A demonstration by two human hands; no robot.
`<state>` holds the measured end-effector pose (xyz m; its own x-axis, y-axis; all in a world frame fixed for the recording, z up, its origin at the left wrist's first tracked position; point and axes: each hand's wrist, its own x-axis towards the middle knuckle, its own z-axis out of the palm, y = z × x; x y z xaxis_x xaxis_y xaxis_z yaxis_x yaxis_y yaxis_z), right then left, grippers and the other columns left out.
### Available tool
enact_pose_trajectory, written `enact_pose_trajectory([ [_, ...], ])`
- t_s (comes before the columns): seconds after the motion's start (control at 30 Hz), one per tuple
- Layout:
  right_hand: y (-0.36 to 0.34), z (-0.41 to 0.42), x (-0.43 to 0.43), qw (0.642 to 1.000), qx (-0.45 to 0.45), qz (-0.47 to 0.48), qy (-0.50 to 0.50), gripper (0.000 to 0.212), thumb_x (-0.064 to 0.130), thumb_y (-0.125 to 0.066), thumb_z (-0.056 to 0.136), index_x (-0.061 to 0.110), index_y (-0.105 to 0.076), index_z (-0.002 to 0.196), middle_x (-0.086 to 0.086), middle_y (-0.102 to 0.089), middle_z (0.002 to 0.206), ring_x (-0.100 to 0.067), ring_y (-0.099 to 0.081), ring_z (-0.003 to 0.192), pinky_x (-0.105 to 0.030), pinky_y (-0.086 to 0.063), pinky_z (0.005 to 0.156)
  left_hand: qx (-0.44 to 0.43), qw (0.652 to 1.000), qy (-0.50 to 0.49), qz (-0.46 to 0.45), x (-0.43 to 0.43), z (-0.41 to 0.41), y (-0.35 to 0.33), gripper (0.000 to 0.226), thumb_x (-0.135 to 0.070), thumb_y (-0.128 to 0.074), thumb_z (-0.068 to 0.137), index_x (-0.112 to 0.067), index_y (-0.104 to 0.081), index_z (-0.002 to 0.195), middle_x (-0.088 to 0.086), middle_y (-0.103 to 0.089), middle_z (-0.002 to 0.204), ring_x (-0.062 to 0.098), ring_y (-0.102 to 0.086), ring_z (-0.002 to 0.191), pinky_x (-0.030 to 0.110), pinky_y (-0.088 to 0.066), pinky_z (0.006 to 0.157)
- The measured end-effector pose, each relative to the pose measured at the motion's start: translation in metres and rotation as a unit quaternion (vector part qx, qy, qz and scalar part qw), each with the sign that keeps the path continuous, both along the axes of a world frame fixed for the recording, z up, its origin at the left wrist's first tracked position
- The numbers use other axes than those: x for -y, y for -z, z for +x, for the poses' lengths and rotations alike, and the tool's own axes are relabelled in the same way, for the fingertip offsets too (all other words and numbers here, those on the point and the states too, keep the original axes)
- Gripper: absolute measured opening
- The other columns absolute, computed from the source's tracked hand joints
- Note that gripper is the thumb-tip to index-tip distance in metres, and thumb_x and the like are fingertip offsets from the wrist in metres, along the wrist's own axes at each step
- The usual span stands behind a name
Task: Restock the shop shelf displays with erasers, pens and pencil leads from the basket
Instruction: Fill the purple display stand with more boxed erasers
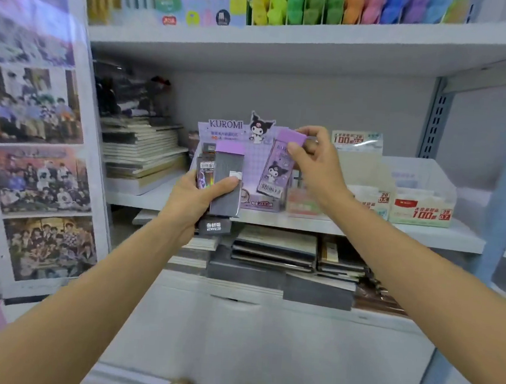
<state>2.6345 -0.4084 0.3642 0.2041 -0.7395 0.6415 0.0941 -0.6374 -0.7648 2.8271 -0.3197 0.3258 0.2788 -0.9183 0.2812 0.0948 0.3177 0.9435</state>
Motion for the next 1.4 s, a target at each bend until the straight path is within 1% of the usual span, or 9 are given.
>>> enact_pose_trajectory([
  [0.27, -0.016, 0.058, 0.053, 0.998, -0.064, 0.007, 0.019, 0.017, 0.004, -0.052, 0.097, 0.009, -0.043, 0.110, -0.016, -0.064, 0.116, -0.026, -0.067, 0.101, -0.040, -0.057, 0.087, 0.026, 0.996, -0.085, 0.003, 0.054, 0.064, 0.005, 0.042, -0.021, -0.080, 0.077, -0.016, -0.063, 0.115, 0.003, -0.076, 0.098, 0.017, -0.074, 0.080, 0.029, -0.059, 0.058],
  [0.33, -0.010, 0.069, 0.061, 0.997, -0.079, 0.001, 0.019, 0.016, 0.002, -0.053, 0.096, 0.012, -0.043, 0.105, -0.015, -0.066, 0.111, -0.027, -0.067, 0.099, -0.043, -0.056, 0.087, 0.038, 0.996, -0.080, 0.013, 0.061, 0.073, 0.012, 0.042, -0.022, -0.081, 0.076, -0.017, -0.061, 0.113, 0.001, -0.076, 0.093, 0.016, -0.074, 0.077, 0.026, -0.057, 0.056],
  [0.43, -0.005, 0.083, 0.070, 0.994, -0.103, -0.016, 0.022, 0.018, 0.002, -0.054, 0.095, 0.014, -0.042, 0.103, -0.015, -0.069, 0.106, -0.029, -0.067, 0.098, -0.049, -0.054, 0.087, 0.082, 0.994, -0.067, 0.026, 0.069, 0.079, 0.023, 0.043, -0.025, -0.082, 0.073, -0.017, -0.062, 0.110, 0.002, -0.076, 0.096, 0.021, -0.074, 0.086, 0.035, -0.058, 0.073],
  [0.57, 0.000, 0.095, 0.073, 0.986, -0.155, -0.045, 0.031, 0.018, 0.003, -0.054, 0.095, 0.015, -0.043, 0.103, -0.015, -0.067, 0.104, -0.026, -0.067, 0.096, -0.047, -0.055, 0.086, 0.095, 0.993, -0.062, 0.010, 0.069, 0.083, 0.026, 0.041, -0.022, -0.081, 0.076, -0.015, -0.062, 0.112, 0.001, -0.076, 0.097, 0.017, -0.074, 0.087, 0.027, -0.058, 0.071],
  [0.67, 0.003, 0.096, 0.075, 0.984, -0.167, -0.046, 0.035, 0.018, 0.003, -0.053, 0.096, 0.016, -0.042, 0.102, -0.018, -0.067, 0.105, -0.029, -0.066, 0.098, -0.049, -0.054, 0.086, 0.088, 0.995, -0.051, 0.007, 0.065, 0.084, 0.027, 0.041, -0.023, -0.080, 0.076, -0.015, -0.063, 0.113, 0.005, -0.075, 0.102, 0.022, -0.073, 0.092, 0.036, -0.058, 0.080],
  [0.83, -0.008, 0.098, 0.073, 0.983, -0.180, -0.041, 0.004, 0.016, 0.006, -0.051, 0.098, 0.018, -0.041, 0.099, -0.017, -0.065, 0.113, -0.027, -0.065, 0.103, -0.045, -0.056, 0.088, 0.056, 0.998, -0.032, 0.009, 0.057, 0.084, 0.026, 0.044, -0.022, -0.078, 0.077, -0.012, -0.063, 0.118, 0.005, -0.075, 0.104, 0.018, -0.073, 0.090, 0.023, -0.057, 0.064],
  [0.93, -0.007, 0.104, 0.070, 0.980, -0.195, -0.049, -0.005, 0.015, 0.005, -0.050, 0.098, 0.017, -0.041, 0.100, -0.019, -0.062, 0.115, -0.029, -0.063, 0.106, -0.045, -0.055, 0.089, 0.055, 0.998, -0.028, 0.012, 0.055, 0.083, 0.026, 0.038, -0.020, -0.077, 0.080, -0.012, -0.064, 0.116, 0.006, -0.075, 0.104, 0.022, -0.073, 0.092, 0.033, -0.059, 0.072],
  [1.13, -0.014, 0.101, 0.071, 0.969, -0.238, -0.059, 0.002, 0.013, 0.007, -0.051, 0.098, 0.017, -0.043, 0.103, -0.016, -0.066, 0.114, -0.018, -0.064, 0.088, -0.015, -0.048, 0.067, 0.052, 0.998, -0.020, 0.012, 0.055, 0.080, 0.025, 0.039, -0.021, -0.076, 0.078, -0.012, -0.065, 0.114, 0.007, -0.075, 0.104, 0.026, -0.072, 0.097, 0.040, -0.059, 0.080],
  [1.4, -0.004, 0.117, 0.074, 0.971, -0.206, -0.114, 0.043, 0.021, 0.000, -0.058, 0.092, 0.011, -0.051, 0.108, -0.012, -0.063, 0.109, -0.027, -0.065, 0.091, -0.034, -0.056, 0.078, 0.034, 0.999, -0.004, 0.007, 0.054, 0.081, 0.027, 0.052, -0.028, -0.078, 0.068, -0.012, -0.065, 0.116, 0.008, -0.075, 0.106, 0.024, -0.072, 0.097, 0.041, -0.055, 0.087],
])
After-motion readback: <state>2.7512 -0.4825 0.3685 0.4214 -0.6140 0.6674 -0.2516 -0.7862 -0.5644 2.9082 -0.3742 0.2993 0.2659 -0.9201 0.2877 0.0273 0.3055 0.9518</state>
